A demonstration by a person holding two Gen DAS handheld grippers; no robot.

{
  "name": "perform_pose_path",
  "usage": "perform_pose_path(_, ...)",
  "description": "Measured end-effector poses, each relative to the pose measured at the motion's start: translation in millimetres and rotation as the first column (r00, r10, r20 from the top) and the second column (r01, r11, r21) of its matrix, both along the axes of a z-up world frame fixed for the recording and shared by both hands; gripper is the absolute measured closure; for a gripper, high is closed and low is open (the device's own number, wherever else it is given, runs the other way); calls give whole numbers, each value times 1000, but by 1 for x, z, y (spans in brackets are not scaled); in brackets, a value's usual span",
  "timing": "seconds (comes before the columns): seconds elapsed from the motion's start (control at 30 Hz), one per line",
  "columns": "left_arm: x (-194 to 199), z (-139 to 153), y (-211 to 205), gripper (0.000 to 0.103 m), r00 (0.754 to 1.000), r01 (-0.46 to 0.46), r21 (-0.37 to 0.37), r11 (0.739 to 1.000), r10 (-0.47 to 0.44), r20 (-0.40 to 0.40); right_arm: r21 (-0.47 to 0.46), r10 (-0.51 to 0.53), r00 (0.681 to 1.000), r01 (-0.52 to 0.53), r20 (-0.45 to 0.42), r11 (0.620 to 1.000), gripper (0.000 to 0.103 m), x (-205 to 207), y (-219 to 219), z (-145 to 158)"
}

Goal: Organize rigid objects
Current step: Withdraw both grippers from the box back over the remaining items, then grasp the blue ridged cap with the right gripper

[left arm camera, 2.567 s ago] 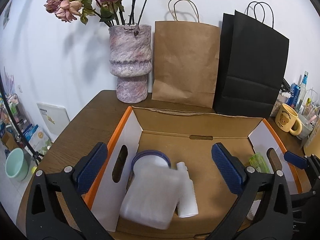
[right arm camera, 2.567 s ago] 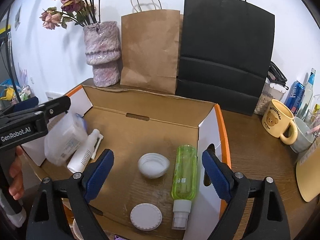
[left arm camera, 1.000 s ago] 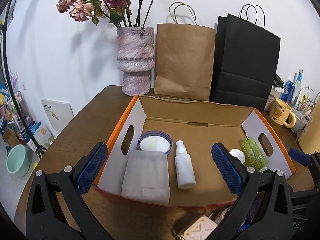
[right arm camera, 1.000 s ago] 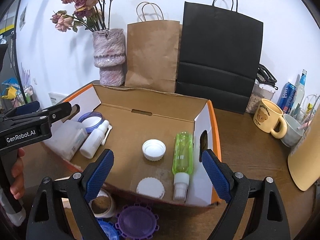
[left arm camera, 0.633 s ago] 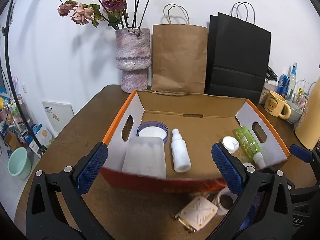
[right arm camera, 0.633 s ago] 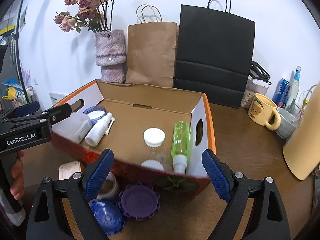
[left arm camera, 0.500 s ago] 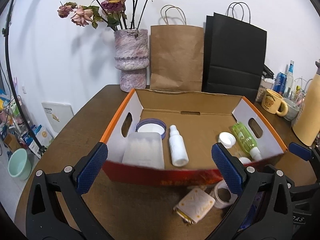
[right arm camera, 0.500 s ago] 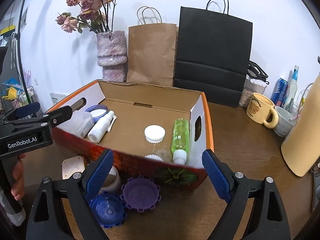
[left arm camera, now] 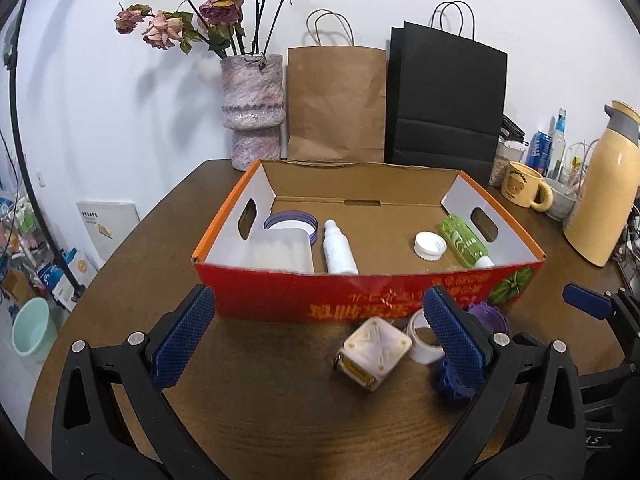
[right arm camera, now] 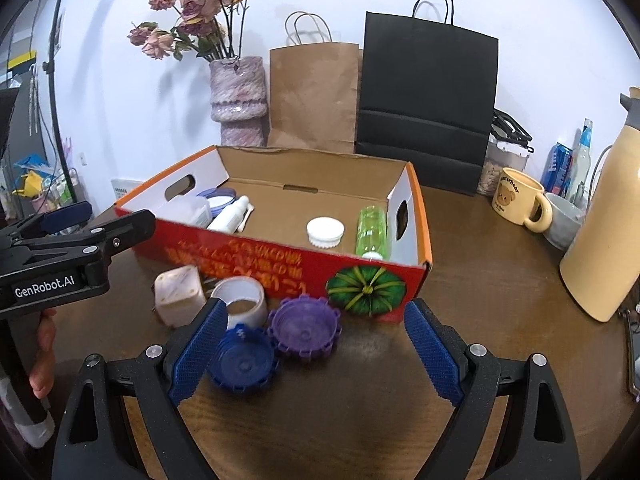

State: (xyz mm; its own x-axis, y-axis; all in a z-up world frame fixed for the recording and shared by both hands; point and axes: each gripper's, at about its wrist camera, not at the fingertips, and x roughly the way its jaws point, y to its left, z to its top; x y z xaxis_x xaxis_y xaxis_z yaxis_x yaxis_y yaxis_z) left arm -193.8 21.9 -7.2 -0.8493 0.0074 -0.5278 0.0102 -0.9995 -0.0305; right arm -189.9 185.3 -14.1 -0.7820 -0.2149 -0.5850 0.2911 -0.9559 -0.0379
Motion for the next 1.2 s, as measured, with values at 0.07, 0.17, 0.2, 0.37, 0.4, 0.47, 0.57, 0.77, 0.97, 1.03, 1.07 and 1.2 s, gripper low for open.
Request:
perform_pose_path(0.07,5,-2,0,0,1000,10,-5,1000,-10,7,0,5,1000,-5,5,1000,10,5,-1,-2)
perform_pose_path(0.17,13,-5,0,0,1000,16,-15,1000,-16,15,-2,9,1000,-9,16,1000,10,12,-2,-5)
perform_pose_path(0.2,15,-6,-1,0,1000,18,-14,1000,-18,18,-2,11,1000,-11,18,1000,10,15,-2,-6)
perform_pose_path(0.37,24,-11,-7,0,999,30,2,1000,-30,39,-8,27,999,-27,37,1000,10,25,-5,-10)
perform_pose_path(0.4,25,-12,-8,0,999,33,4,999,-33,44,-7,32,999,-32,43,999,10,26,-6,-12)
perform_pose_path(0.47,29,-14,-11,0,998,38,3,999,-38,49,1,39,998,-39,51,999,10,28,-9,-14)
perform_pose_path(0.57,34,-16,-15,0,998,34,4,999,-34,46,10,50,997,-50,63,999,10,31,-13,-16)
perform_pose_path(0.77,36,-18,-24,0,998,24,18,1000,-25,50,56,57,994,-63,96,996,10,30,-25,-24)
perform_pose_path(0.97,35,-20,-31,0,998,18,35,999,-20,58,65,66,985,-77,157,995,10,16,-34,-34)
perform_pose_path(1.03,36,-19,-32,0,998,14,38,999,-16,57,66,68,983,-80,171,995,10,11,-37,-37)
perform_pose_path(1.07,35,-20,-32,0,998,14,40,999,-17,58,66,68,981,-82,181,995,10,8,-39,-38)
perform_pose_path(1.2,35,-21,-31,0,998,16,34,999,-19,67,60,67,976,-81,207,995,30,-1,-44,-41)
